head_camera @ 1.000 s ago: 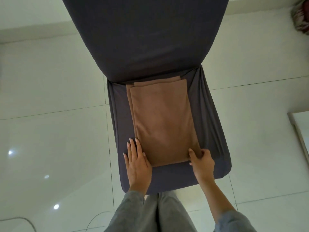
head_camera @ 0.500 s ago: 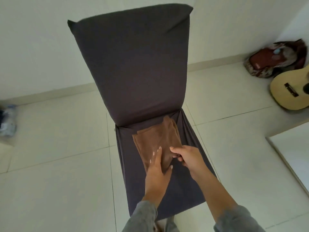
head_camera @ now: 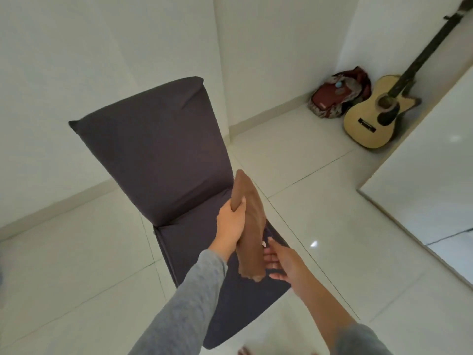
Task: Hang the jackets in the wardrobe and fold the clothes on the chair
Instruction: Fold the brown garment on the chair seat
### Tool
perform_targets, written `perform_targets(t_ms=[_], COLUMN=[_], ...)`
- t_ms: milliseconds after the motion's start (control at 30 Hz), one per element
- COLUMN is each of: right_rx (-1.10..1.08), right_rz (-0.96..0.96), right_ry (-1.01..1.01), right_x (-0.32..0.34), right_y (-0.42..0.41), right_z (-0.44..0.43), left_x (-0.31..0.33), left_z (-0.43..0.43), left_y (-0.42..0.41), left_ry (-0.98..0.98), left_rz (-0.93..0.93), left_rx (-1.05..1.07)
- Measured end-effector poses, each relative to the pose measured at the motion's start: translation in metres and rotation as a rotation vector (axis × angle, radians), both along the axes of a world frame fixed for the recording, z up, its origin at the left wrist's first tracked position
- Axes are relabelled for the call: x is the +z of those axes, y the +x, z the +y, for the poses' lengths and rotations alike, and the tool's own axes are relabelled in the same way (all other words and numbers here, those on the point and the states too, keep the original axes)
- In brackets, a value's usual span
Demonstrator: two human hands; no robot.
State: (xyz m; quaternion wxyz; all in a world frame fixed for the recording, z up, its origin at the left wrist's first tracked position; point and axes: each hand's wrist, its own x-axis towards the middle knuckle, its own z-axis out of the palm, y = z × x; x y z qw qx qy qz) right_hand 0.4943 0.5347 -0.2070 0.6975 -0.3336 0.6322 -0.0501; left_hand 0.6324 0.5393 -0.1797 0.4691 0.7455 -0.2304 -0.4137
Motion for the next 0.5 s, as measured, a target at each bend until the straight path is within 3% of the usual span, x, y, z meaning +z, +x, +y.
perform_targets(t_ms=[100, 200, 333, 500], right_rx=[-0.191, -0.521, -0.885, -1.141], right_rz=[-0.152, -0.555, -0.976, -0.925], right_ry=[0.193, 0.357, 0.313, 0.022], right_x=[-0.019, -0.024, -0.002, 0.034], right_y=[-0.047, -0.081, -0.13, -0.229], right_z=[0.027, 0.036, 0.019, -0.014], left_x=[0.025, 0.052, 0.086, 0.119], left_z=[-0.02, -0.036, -0.048, -0.044], left_y=[-0.043, -0.084, -0.153, -0.243], left_ry=[-0.043, -0.072, -0.115, -0.146], left_rz=[0.232, 0.384, 0.605, 0.837], left_rx=[0.021, 0.026, 0.033, -0.036])
